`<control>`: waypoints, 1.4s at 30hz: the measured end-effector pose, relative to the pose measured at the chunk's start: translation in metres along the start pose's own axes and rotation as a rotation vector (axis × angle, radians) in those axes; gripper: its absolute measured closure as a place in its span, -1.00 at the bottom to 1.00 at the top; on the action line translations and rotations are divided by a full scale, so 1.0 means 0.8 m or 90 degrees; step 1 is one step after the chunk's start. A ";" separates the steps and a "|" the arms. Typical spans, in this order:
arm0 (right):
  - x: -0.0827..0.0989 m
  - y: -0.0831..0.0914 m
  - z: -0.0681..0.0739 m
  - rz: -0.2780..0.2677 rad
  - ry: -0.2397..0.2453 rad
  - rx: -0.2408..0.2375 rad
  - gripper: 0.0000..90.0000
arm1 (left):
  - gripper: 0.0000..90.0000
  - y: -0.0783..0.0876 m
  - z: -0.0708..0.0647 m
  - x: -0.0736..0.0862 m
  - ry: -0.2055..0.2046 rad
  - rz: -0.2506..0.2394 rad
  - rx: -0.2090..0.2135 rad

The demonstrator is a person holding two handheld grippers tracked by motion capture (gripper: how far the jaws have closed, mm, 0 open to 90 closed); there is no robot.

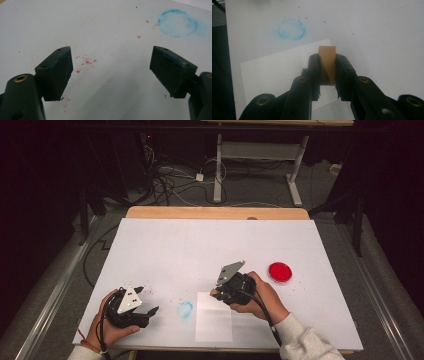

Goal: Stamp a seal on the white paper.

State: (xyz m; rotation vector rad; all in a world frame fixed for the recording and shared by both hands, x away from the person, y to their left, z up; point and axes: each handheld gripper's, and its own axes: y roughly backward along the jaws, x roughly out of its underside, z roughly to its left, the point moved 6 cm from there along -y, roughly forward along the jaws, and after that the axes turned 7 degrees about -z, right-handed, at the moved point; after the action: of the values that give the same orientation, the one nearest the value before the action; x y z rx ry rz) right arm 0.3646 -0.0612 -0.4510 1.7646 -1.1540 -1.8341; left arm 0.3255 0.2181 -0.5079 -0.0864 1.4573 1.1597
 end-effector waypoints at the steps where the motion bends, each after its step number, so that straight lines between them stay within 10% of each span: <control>1: 0.001 -0.004 0.002 0.004 0.007 -0.005 0.70 | -0.60 0.000 0.000 0.000 0.000 0.001 -0.001; 21: 0.023 -0.050 0.025 0.109 0.042 -0.038 0.70 | -0.60 0.003 -0.001 0.004 0.001 0.007 -0.004; 42: 0.024 -0.056 0.024 0.108 0.029 -0.036 0.70 | -0.60 0.001 -0.004 0.002 -0.003 0.007 -0.002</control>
State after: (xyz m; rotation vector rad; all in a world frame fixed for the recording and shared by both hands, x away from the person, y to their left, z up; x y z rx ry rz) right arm 0.3556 -0.0417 -0.4986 1.6166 -1.1834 -1.7016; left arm 0.3225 0.2175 -0.5092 -0.0771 1.4530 1.1708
